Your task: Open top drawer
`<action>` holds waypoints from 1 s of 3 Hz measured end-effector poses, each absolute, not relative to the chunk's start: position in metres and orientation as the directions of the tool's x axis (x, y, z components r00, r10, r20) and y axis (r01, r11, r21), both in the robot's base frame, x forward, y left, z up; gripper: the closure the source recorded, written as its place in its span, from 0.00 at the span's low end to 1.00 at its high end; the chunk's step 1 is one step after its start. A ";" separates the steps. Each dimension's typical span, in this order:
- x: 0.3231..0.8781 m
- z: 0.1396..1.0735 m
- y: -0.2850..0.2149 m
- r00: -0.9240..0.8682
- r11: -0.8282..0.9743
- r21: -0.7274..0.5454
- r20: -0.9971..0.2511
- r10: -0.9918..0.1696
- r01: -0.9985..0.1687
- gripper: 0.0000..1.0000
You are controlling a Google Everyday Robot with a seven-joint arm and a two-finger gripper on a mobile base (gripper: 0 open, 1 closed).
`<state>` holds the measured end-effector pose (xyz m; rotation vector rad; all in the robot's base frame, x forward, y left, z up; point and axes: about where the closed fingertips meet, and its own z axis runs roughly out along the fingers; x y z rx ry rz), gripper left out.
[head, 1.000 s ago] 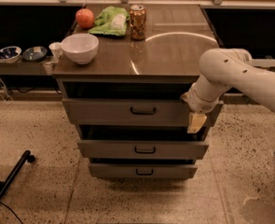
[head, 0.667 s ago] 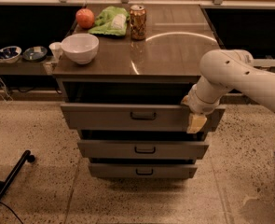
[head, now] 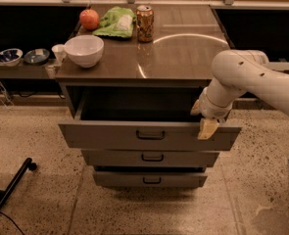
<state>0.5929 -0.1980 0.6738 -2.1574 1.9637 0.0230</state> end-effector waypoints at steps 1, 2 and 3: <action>0.561 0.678 -0.195 0.093 -0.076 -0.116 -0.154 -0.984 -0.990 0.39; 0.472 0.687 -0.187 0.056 -0.055 -0.014 -0.147 -0.988 -0.998 0.39; 0.433 0.693 -0.183 0.045 -0.050 0.033 -0.152 -0.987 -0.998 0.39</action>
Offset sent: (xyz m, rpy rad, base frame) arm -0.1858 0.0171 0.0218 -0.0389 0.2081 -0.0542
